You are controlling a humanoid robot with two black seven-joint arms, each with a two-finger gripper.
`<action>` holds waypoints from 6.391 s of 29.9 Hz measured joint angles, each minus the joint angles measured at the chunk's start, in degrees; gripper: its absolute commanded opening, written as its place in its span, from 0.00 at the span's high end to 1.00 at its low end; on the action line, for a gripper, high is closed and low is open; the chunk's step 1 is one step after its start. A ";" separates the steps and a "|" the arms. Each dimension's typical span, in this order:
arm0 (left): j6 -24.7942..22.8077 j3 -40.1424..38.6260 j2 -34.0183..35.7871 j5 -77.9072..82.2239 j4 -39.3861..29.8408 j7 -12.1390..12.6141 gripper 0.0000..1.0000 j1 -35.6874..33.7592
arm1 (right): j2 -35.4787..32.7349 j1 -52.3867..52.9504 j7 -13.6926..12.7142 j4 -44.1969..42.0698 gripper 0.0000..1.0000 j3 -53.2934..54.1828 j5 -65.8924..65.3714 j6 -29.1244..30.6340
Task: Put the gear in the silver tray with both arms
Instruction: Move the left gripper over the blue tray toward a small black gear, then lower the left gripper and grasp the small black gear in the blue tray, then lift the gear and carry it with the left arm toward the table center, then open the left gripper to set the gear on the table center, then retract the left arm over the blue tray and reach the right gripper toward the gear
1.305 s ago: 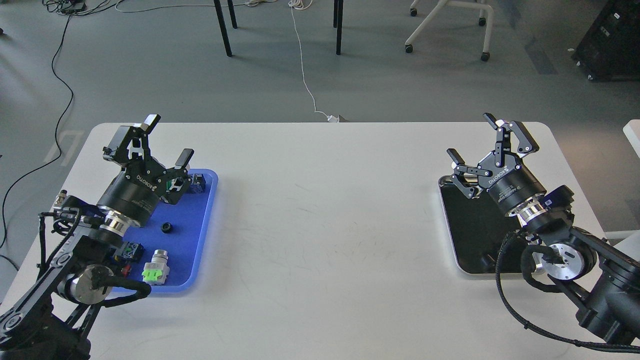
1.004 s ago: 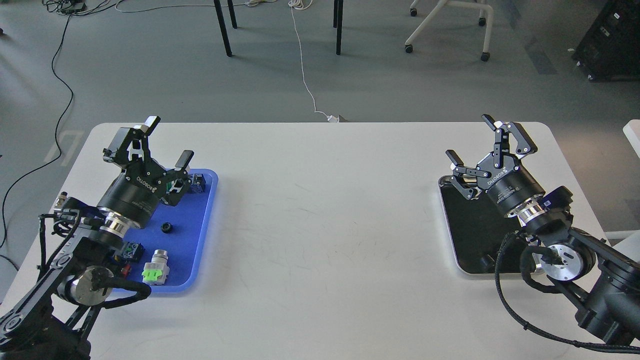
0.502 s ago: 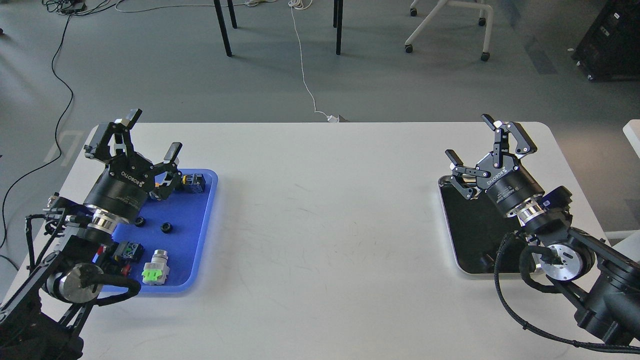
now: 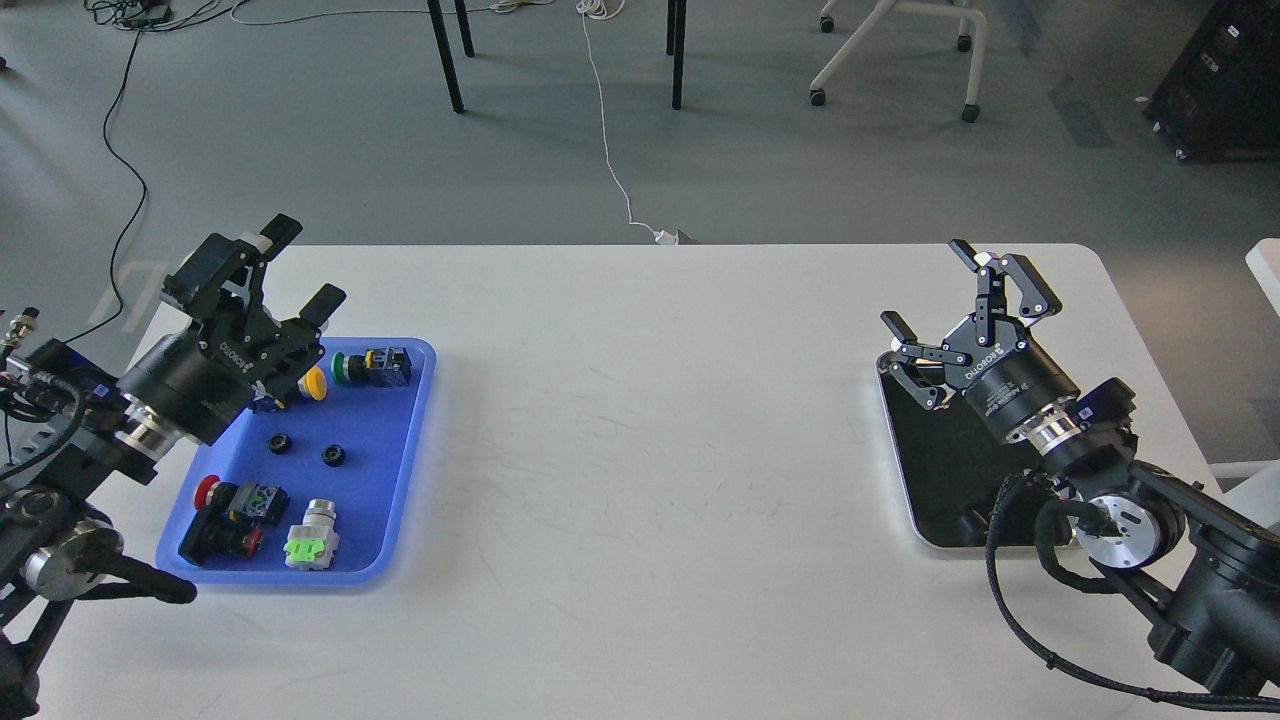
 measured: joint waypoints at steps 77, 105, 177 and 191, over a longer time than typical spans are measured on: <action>10.28 39.95 8.42 62.83 16.91 -2.30 0.85 -22.22 | -0.91 -1.39 0.00 1.04 0.01 0.11 0.09 0.00; 5.24 45.12 6.42 62.85 -0.02 -2.31 0.86 -38.40 | -1.64 -1.30 0.00 0.99 0.01 0.31 0.09 0.00; 18.55 60.93 -24.56 9.06 24.27 -2.32 0.02 -51.90 | -5.20 -2.27 0.00 0.91 0.01 -0.69 -0.28 0.00; 18.57 30.78 -6.01 -19.04 9.48 -2.31 0.02 -23.34 | -8.37 20.20 0.00 1.05 0.01 -17.39 -29.66 0.01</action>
